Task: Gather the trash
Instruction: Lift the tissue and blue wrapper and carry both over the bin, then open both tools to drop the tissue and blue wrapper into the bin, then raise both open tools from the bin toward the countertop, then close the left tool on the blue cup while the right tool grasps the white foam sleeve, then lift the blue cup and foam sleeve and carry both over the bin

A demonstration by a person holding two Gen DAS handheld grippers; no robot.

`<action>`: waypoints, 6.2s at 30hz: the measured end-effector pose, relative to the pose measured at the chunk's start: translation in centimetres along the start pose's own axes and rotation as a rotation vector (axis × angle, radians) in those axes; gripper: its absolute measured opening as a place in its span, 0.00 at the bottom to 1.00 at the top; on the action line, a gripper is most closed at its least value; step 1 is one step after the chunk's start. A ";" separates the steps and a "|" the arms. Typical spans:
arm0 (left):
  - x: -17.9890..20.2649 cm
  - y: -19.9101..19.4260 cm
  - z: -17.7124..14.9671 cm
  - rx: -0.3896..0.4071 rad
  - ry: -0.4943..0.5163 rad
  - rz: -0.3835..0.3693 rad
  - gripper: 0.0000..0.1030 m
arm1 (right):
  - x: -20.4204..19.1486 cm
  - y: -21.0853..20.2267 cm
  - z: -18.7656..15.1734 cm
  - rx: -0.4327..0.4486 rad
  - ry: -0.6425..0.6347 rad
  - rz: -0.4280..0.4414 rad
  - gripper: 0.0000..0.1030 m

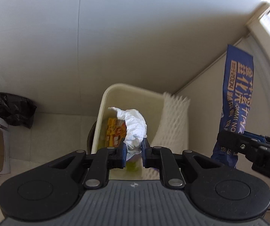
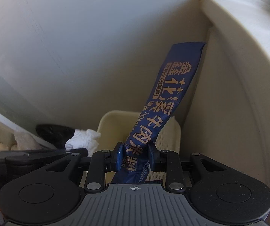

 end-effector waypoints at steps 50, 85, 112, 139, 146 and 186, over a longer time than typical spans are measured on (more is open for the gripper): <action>0.7 -6.0 -2.1 -0.042 0.036 0.028 0.69 | -0.7 -3.7 0.2 0.045 -0.091 -0.030 0.66; 18.7 -13.1 4.5 0.076 0.440 -0.088 0.99 | 18.9 -23.0 0.5 0.399 0.369 -0.327 0.94; 37.7 -6.5 11.6 0.295 0.650 -0.264 0.85 | 34.4 -23.9 -3.8 0.489 0.754 -0.445 0.94; 40.8 -3.1 13.7 0.279 0.617 -0.281 0.22 | 39.9 -21.4 -3.3 0.510 0.971 -0.350 0.94; 41.1 -3.2 13.4 0.269 0.618 -0.285 0.11 | 40.0 -21.2 -3.3 0.502 0.970 -0.386 0.88; 34.8 -11.6 12.4 0.306 0.573 -0.338 0.02 | 32.0 -27.0 0.3 0.637 0.772 -0.384 0.08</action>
Point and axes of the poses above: each gripper's, at about its wrist camera, not at the fingertips, and y roughly the way its jaws point, x to its right, z to its top, the point moved 8 cm from there along y, roughly the way its jaws point, and after that the axes turned 1 degree about -z, right-handed, at the moved point
